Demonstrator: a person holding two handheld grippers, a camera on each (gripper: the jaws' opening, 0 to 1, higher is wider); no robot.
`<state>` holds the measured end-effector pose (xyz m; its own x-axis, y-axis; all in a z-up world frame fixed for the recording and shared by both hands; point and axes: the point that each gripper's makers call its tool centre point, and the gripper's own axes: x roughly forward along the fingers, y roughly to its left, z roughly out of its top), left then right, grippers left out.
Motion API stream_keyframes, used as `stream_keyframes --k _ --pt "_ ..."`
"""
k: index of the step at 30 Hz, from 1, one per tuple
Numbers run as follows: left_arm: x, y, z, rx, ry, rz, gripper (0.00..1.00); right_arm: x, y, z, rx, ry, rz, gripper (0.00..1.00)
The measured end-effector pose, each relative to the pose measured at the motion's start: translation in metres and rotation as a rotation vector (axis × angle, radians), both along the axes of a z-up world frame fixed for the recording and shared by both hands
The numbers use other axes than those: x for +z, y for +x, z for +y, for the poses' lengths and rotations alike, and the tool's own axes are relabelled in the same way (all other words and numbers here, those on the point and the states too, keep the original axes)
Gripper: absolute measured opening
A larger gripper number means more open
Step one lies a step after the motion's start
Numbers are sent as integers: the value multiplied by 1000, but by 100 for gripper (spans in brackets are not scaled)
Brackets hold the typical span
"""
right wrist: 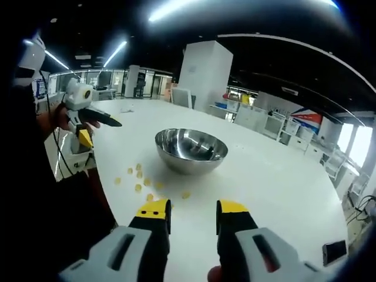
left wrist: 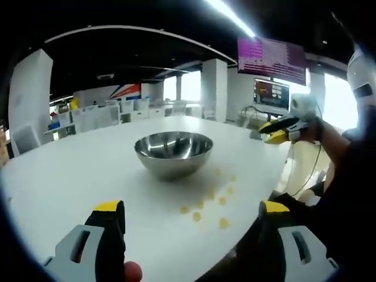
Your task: Pick up the QQ candy scattered on the table and place it into the stainless steel bowl on the table
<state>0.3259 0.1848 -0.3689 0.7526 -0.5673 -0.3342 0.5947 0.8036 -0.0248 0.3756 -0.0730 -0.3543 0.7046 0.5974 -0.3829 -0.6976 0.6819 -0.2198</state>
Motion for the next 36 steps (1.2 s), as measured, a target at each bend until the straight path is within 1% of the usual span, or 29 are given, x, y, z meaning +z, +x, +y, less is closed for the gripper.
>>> stream_keyframes --k 5,7,9,11,14,17,24,31,36 --pt "1 -8 -1 -16 3 3 94 -11 26 12 18 2 19 29" --pt "2 -10 -1 -17 6 3 93 -19 36 19 38 -34 24 28" --pt "3 -12 -1 -15 8 -2 93 -30 43 28 70 -79 41 28" --pt "4 -14 -2 -17 3 -5 93 -37 49 36 88 -90 54 28" --pt "3 -18 -5 -24 1 -4 92 -50 57 51 117 -116 91 26" --pt "2 -21 -7 -29 -1 -2 92 -63 59 64 158 -136 130 26" --pt "3 -25 -6 -31 -6 -9 92 -79 66 83 193 -183 157 24" --pt "2 -27 0 -19 -10 -8 92 -98 68 90 192 -207 203 22" --pt "1 -28 5 -7 -13 -9 91 -101 67 92 189 -200 212 20"
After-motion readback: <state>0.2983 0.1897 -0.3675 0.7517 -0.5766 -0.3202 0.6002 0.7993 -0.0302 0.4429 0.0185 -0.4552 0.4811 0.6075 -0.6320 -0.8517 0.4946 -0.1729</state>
